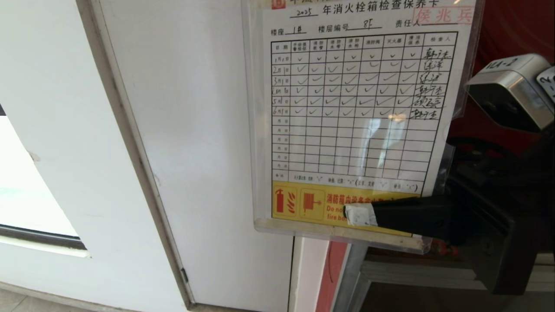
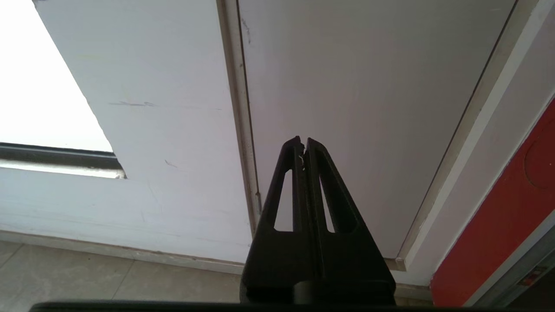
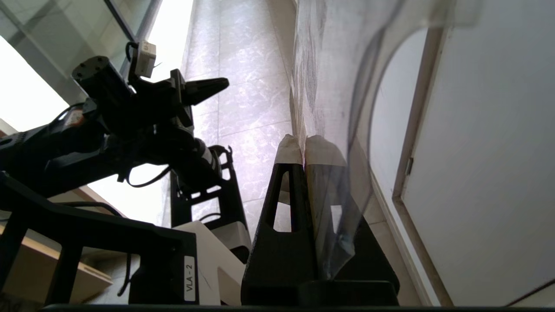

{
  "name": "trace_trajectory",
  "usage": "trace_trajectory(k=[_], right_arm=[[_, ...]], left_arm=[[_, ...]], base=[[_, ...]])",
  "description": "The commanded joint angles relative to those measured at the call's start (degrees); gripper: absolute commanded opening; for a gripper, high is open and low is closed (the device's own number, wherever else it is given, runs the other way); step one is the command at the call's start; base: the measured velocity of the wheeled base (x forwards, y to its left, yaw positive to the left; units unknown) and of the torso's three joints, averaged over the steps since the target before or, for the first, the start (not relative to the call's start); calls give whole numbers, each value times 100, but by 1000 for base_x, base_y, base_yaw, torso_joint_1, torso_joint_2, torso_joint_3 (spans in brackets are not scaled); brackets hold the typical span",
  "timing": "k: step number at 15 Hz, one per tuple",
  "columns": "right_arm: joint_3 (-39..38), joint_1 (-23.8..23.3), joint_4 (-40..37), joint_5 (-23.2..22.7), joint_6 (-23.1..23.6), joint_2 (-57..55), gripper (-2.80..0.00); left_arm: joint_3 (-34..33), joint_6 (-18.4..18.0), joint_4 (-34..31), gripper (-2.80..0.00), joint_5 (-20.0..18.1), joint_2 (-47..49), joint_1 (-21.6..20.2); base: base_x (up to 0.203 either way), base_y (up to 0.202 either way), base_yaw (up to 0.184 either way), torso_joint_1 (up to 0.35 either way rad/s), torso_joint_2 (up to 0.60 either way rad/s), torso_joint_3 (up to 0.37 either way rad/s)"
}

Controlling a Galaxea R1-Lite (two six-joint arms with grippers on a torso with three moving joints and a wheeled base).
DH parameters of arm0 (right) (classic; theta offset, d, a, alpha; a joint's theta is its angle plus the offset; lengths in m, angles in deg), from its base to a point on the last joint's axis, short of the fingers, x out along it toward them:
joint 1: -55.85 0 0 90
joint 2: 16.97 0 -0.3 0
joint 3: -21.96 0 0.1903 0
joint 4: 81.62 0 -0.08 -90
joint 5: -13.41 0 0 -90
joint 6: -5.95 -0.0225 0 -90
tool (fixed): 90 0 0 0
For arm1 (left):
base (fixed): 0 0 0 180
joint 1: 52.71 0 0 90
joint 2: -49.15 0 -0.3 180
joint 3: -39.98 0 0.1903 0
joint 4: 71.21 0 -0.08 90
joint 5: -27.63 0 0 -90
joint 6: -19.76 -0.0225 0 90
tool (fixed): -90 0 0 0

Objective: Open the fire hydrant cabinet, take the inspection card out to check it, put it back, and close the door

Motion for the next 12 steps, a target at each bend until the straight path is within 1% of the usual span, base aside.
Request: trace_trajectory(k=[1, 4, 6, 7, 9, 12], right_arm=[[-90, 86, 118, -23, -77, -46, -280], [-108, 278, 631, -23, -450, -183, -280], [-126, 340, 681, -67, -725, -180, -280], [-152, 363, 681, -206, -869, -183, -280], [-298, 365, 689, -272, -932, -156, -280], [-432, 373, 690, -294, -1163, -51, -280]], left_arm=[[-35, 0, 2, -280, -2, -1, -2], [-35, 0, 2, -280, 4, 3, -2], [-35, 0, 2, -280, -2, -1, -2], [-35, 0, 2, -280, -2, -1, -2], [-35, 0, 2, -280, 7, -1, -2], [-35, 0, 2, -280, -2, -1, -2]], base=[[0, 0, 0, 0, 0, 0], [0, 0, 0, 0, 0, 0], [0, 0, 0, 0, 0, 0], [0, 0, 0, 0, 0, 0], [0, 0, 0, 0, 0, 0], [0, 0, 0, 0, 0, 0]])
